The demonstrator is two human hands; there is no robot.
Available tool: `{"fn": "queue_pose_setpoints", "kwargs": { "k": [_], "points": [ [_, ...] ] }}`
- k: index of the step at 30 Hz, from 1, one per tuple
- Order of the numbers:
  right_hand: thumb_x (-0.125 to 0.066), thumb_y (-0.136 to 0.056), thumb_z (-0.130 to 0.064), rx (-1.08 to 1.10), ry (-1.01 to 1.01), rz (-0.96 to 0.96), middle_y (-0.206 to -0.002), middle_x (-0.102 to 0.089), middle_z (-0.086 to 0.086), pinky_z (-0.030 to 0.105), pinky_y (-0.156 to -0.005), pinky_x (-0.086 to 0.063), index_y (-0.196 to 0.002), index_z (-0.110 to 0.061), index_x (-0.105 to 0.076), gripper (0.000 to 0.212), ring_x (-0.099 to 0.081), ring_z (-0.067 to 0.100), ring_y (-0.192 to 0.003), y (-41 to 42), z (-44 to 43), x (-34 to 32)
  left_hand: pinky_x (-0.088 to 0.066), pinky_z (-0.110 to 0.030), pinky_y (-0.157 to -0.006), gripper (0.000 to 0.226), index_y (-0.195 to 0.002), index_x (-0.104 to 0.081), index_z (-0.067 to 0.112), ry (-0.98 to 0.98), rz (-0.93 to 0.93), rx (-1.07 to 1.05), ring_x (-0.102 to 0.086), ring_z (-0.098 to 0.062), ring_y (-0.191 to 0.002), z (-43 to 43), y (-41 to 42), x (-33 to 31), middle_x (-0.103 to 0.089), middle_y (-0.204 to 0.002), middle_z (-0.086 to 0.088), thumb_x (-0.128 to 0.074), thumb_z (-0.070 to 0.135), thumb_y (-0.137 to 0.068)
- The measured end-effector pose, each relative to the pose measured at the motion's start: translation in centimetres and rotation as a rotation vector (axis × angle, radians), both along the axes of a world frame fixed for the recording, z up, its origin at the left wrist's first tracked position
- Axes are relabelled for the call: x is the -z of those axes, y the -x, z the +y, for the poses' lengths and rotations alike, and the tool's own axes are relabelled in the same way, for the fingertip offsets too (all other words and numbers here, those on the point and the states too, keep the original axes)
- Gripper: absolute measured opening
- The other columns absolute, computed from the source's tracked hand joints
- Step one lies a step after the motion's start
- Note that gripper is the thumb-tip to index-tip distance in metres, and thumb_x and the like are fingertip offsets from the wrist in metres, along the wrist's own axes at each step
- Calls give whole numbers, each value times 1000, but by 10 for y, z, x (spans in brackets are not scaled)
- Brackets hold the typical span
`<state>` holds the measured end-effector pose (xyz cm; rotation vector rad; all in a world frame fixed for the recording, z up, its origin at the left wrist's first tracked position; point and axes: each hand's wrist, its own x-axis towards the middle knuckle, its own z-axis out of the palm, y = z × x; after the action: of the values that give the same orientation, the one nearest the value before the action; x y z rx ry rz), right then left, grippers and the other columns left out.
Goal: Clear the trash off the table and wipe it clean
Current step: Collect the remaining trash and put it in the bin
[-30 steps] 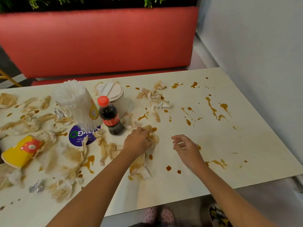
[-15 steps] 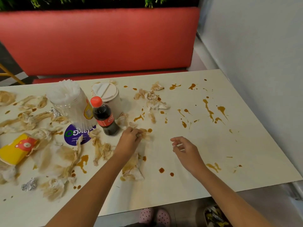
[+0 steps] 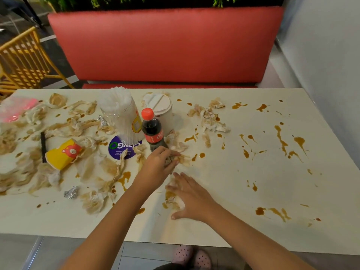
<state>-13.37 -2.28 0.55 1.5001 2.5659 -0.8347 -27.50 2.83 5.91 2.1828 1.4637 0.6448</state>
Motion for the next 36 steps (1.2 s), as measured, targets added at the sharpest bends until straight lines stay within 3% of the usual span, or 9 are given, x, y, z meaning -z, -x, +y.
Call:
{"fn": "queue_pose_setpoints", "kwargs": {
  "k": [3,5,6,8,12,16,25,31,36],
  "points": [
    [-57,-89,-31,5,-132,66,-152,-24,5,29,-112,-22,-135,-23,-44,49,-21,18,-140,2,1,13,-31,2,-75,22,-109,-66,11,19,-2,-9,-50,-8,-86,-4,9,-1,-56,-102,0,-62,16,-88],
    [-74,-72,-21,11,-301,134,-114,-62,0,22,-79,-53,-98,-25,-69,28,-59,16,-103,-1,1,23,-32,2,-75,22,-109,-66,12,29,-6,-20,-52,-10,-86,-6,14,0,-54,-100,3,-62,17,-88],
    [-82,-60,-17,33,-338,145,-93,-66,-6,18,-59,-53,-81,-28,-71,27,-62,11,-81,-5,0,28,-32,2,-75,22,-109,-66,12,32,-7,-24,-51,-9,-87,-7,15,1,-53,-99,5,-62,17,-88],
    [-87,-51,-9,104,-351,168,-76,-62,-11,17,-44,-46,-71,-28,-68,34,-57,8,-65,-14,2,36,-31,2,-77,23,-110,-66,14,43,0,-25,-48,-6,-91,-8,17,5,-51,-100,7,-62,18,-88],
    [-70,-71,-5,287,-426,214,-82,-62,-6,16,-49,-47,-92,-20,-68,26,-59,11,-72,-37,11,27,-32,3,-76,23,-110,-65,17,77,-4,-9,-50,-6,-91,-5,12,11,-52,-103,7,-61,20,-88],
    [-49,-92,-9,477,-386,195,-111,-58,5,29,-77,-48,-126,-13,-53,35,-54,21,-102,-60,33,14,-30,3,-75,24,-111,-65,17,94,-15,-2,-48,-6,-92,4,-2,14,-50,-101,8,-61,21,-88],
    [-53,-91,-15,571,-435,174,-112,-52,6,24,-67,-39,-106,-8,-64,20,-49,20,-108,-79,110,1,-31,3,-76,23,-110,-66,15,43,-68,-27,-48,-5,-93,30,-26,20,-52,-101,8,-62,20,-88],
    [-47,-95,-16,502,-257,70,-145,-37,1,32,-93,-41,-109,-8,-60,20,-28,20,-134,-68,143,15,-29,-6,-81,25,-112,-65,14,49,-47,-46,-49,-10,-97,35,-33,30,-50,-101,5,-62,19,-88],
    [-49,-93,-10,511,-223,136,-114,-53,3,28,-79,-43,-103,-8,-59,15,-46,19,-108,-69,135,25,-28,-7,-85,27,-115,-63,14,48,-37,-46,-46,-8,-98,41,-38,30,-46,-103,5,-61,20,-88]
  ]
}}
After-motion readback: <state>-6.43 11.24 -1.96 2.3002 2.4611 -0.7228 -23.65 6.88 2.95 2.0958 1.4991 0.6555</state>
